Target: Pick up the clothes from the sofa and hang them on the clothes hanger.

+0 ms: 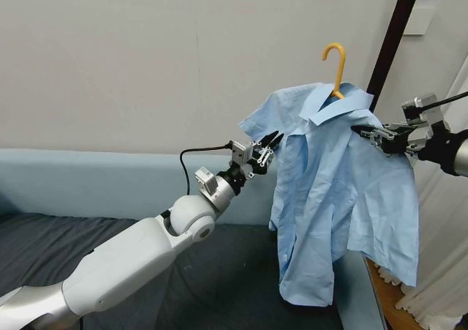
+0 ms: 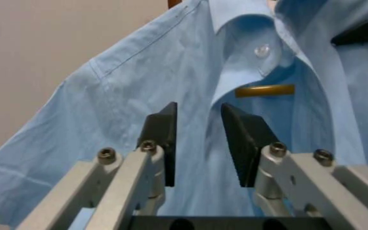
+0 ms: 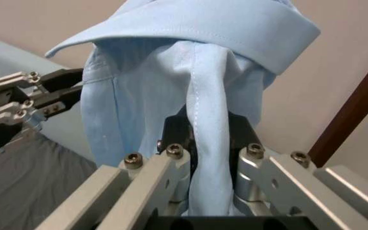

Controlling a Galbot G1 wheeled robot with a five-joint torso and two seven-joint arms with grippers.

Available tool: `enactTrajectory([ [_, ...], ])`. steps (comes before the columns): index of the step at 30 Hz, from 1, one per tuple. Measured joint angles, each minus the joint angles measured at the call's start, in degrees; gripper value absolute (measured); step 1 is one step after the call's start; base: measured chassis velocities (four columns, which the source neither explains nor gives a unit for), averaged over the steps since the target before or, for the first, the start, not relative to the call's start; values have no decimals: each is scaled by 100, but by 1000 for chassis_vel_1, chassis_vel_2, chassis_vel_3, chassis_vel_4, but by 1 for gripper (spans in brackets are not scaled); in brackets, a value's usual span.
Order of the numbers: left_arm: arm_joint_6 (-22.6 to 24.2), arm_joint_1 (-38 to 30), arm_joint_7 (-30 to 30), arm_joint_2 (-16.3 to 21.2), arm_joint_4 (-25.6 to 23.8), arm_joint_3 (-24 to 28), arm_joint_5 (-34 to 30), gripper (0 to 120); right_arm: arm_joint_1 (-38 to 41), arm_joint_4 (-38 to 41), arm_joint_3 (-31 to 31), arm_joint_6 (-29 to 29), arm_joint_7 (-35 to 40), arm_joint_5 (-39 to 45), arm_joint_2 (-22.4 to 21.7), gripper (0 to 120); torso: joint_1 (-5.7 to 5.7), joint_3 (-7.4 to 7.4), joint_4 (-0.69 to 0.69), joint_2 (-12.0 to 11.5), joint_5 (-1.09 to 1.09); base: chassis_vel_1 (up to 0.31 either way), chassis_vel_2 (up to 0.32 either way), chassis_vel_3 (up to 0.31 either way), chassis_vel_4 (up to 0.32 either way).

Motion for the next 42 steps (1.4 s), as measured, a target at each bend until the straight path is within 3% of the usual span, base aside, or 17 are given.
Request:
enactTrajectory([
  [9,-1,-123,368,167,77,99,-169,65,-2,11,-17,0,-5,-37,50,7,0,0,3,0,0,0,0,0,0],
  [15,36,-392,417,-18,333,246,-318,87,-2,86,-23,0,-16,-45,75,7,0,0,1,0,0,0,0,0,0],
  [17,38,-452,418,-115,407,280,-345,88,-2,95,-23,0,-16,-48,75,7,0,0,0,0,0,0,0,0,0],
  [20,27,-488,410,-303,486,339,-391,76,-2,43,-31,-2,-6,-65,68,7,0,0,0,0,1,0,0,0,0],
  [26,-11,-380,386,-322,463,345,-375,58,-2,19,-70,-6,4,-102,91,7,0,0,2,0,1,0,0,0,0],
  [28,-15,-364,366,-347,503,345,-334,46,-2,27,-90,-6,5,-119,117,7,0,0,2,0,1,0,0,0,0],
  [30,-15,-368,365,-379,548,345,-308,42,-2,37,-96,-6,6,-124,128,7,0,0,1,0,1,0,0,0,0],
  [38,-15,-413,364,-479,641,384,-301,9,-2,22,-126,-3,5,-171,165,7,0,0,1,0,1,0,0,0,0],
  [42,-14,-389,340,-426,557,385,-279,0,-2,-22,-144,-2,5,-191,180,7,0,0,1,0,1,0,0,0,0],
])
